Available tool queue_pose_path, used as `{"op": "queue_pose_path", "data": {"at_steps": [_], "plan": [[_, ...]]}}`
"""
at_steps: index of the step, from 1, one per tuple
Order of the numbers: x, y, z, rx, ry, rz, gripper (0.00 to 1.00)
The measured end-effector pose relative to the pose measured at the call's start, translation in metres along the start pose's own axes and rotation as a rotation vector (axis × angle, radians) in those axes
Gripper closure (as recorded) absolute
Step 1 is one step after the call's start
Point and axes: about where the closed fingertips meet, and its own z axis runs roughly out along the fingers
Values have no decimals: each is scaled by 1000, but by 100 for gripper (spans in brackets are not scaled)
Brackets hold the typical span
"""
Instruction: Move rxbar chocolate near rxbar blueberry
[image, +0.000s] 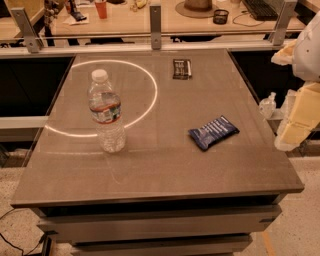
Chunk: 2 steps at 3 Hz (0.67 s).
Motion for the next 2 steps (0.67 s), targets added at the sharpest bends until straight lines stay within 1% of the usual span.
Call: {"op": "queue_pose_path", "data": {"at_steps": [1, 2], "plan": [[-3, -4, 0, 12, -2, -3, 0], [-2, -34, 2, 71, -19, 56, 0]]}}
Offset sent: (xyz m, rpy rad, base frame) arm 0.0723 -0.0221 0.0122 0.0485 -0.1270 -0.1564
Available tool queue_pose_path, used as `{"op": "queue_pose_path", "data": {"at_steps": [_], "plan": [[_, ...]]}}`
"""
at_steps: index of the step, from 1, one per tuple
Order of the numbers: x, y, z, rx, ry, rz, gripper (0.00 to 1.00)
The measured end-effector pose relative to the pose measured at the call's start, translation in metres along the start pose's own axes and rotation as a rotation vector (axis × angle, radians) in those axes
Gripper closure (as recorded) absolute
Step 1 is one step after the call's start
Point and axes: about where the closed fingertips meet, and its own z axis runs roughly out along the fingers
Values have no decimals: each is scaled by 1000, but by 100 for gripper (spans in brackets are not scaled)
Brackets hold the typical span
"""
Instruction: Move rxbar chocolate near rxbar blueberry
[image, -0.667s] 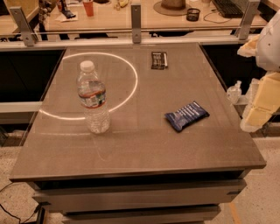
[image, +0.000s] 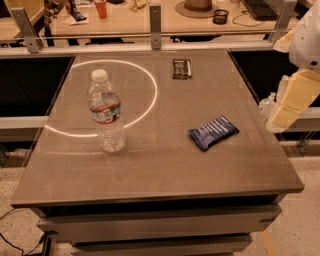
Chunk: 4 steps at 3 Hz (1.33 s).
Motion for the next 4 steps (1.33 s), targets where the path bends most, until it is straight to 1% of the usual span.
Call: {"op": "queue_pose_path", "data": {"at_steps": [1, 2, 3, 4], "plan": [[4, -29, 8, 83, -17, 102, 0], [8, -65, 21, 144, -108, 208, 0], [11, -97, 36, 141, -264, 291, 0], [0, -123, 49, 122, -447, 313, 0]]}}
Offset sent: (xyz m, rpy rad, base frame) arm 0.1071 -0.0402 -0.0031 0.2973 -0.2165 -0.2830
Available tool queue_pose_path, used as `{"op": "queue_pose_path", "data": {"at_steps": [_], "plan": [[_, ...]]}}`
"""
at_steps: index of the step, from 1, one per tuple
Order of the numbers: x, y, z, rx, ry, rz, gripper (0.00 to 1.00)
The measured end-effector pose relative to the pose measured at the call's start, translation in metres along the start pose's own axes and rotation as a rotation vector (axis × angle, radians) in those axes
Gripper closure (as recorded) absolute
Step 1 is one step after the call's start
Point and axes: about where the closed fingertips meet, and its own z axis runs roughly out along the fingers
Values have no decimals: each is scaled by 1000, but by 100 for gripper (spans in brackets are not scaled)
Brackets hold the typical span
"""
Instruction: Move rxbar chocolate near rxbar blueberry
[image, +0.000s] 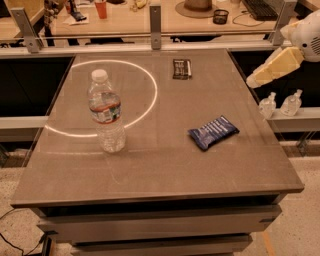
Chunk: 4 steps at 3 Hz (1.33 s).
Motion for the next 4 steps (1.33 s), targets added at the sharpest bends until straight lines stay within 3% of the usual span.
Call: {"op": "queue_pose_path", "data": {"at_steps": [1, 2, 3, 4], "plan": [[-13, -17, 23, -40, -84, -14, 0], [-23, -28, 58, -69, -24, -45, 0], [-21, -65, 141, -60, 115, -18, 0], [-21, -65, 141, -60, 116, -18, 0]]}}
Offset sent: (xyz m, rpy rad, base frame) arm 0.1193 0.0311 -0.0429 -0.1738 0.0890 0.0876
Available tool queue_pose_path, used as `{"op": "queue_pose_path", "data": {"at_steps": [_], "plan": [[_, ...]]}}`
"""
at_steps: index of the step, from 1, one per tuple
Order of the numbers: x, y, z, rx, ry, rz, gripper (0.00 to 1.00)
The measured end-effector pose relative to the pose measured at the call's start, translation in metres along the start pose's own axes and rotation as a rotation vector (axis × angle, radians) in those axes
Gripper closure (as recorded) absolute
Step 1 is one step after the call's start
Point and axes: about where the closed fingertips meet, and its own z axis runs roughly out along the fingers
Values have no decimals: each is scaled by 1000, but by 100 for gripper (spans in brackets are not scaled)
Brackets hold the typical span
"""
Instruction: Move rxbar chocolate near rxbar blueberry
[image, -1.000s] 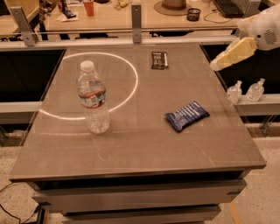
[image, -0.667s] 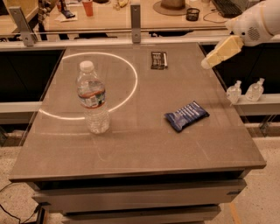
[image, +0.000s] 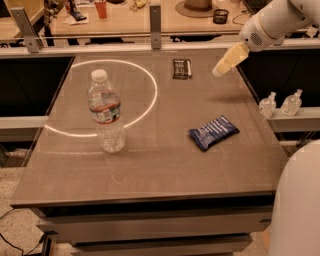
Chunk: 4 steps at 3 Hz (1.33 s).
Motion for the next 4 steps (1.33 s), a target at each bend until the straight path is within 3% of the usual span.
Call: {"op": "queue_pose_path", "data": {"at_steps": [1, 2, 3, 4], "plan": [[0, -4, 24, 39, 37, 21, 0], [-5, -5, 50, 59, 28, 50, 0], [-5, 2, 78, -17, -16, 62, 0], [-19, 8, 93, -126, -85, 63, 0]]}}
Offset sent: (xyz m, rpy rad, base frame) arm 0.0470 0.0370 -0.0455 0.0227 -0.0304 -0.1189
